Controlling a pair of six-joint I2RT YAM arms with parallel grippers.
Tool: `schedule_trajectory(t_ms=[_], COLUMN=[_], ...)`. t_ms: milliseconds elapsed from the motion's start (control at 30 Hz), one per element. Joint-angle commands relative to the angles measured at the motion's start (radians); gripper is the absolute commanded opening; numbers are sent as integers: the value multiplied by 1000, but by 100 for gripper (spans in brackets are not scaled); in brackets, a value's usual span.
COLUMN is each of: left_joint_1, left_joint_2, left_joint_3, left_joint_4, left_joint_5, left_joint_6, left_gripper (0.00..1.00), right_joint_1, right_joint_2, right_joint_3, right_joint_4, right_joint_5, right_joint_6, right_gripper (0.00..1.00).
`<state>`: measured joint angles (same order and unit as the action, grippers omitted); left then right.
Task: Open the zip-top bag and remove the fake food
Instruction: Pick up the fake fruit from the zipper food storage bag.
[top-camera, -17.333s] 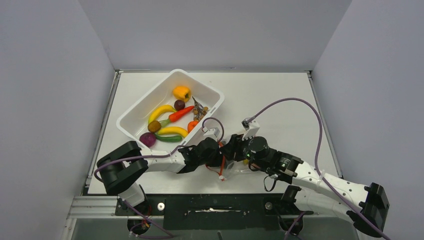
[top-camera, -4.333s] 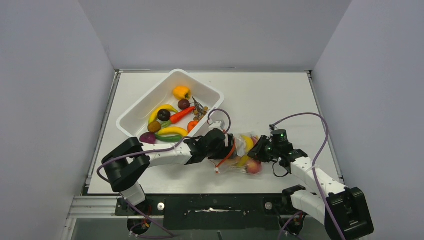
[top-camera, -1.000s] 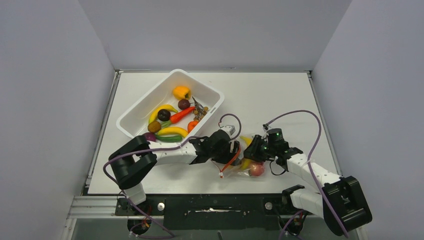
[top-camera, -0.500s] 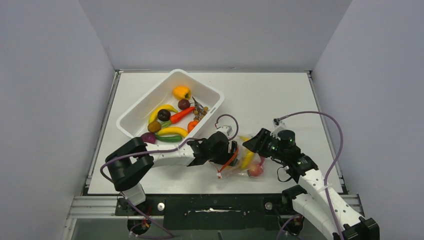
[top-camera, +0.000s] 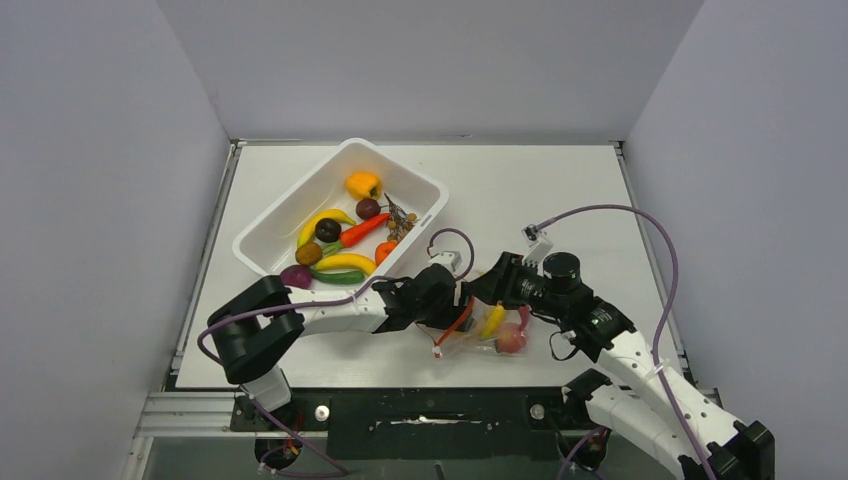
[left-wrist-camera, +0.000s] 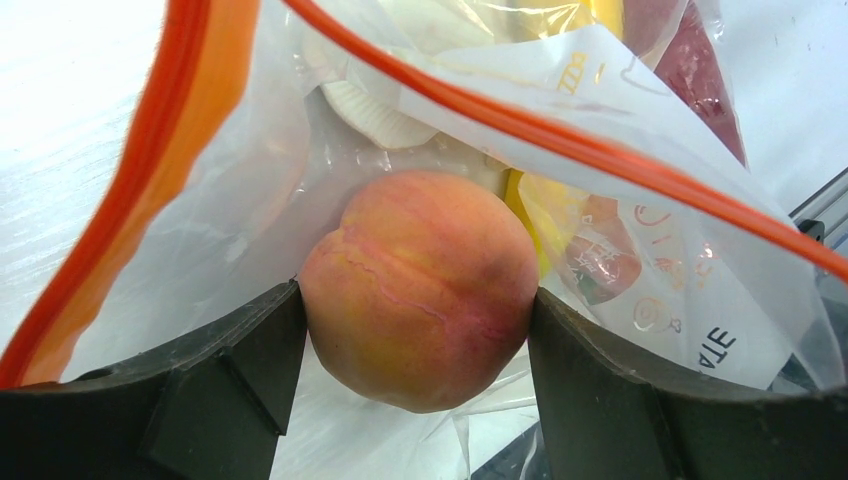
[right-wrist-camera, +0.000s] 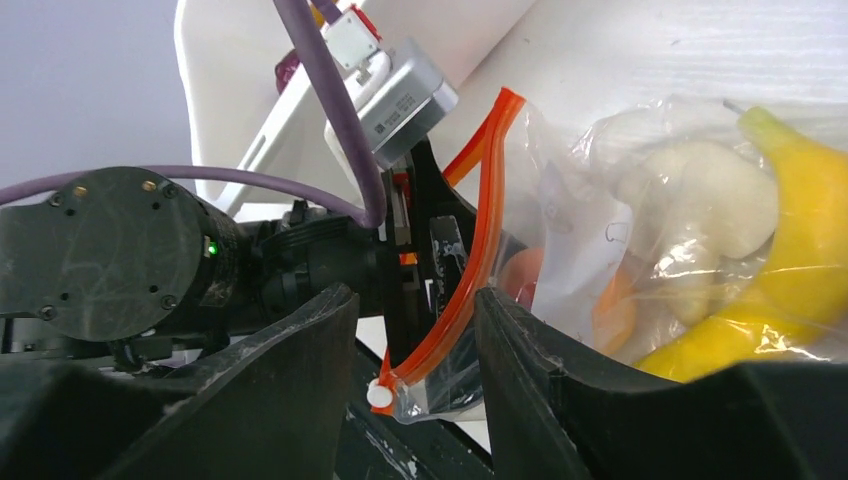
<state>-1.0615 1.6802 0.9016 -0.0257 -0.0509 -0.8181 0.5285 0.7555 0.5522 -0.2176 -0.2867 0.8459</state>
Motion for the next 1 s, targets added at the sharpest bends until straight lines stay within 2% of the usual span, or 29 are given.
schedule_trajectory(t_ms=[0,267,533,700,967], left_joint_1=[-4,-3,-3,-3,-4], left_joint_2=[-39,-53,-51,-67,-103], left_joint_3=[20,19,20,18,-6], left_joint_4=[-41,-46,-43,-48,-37], left_joint_5=[-47,-62,-57,-64,-90], left_joint_6=[1,3,1,2,2], left_gripper=[4,3,3,1,0], right_joint_1=[27,33,42,51,54], right_joint_2=[26,35,99,133,118], right_joint_3=[38,56,60,66,58], right_joint_4=[39,-29,-3,-2,-28], right_joint_5=[23,49,-52,-47,11], right_joint_6=[-25,-66,-70,-64,-57], right_gripper=[47,41,38,28,19])
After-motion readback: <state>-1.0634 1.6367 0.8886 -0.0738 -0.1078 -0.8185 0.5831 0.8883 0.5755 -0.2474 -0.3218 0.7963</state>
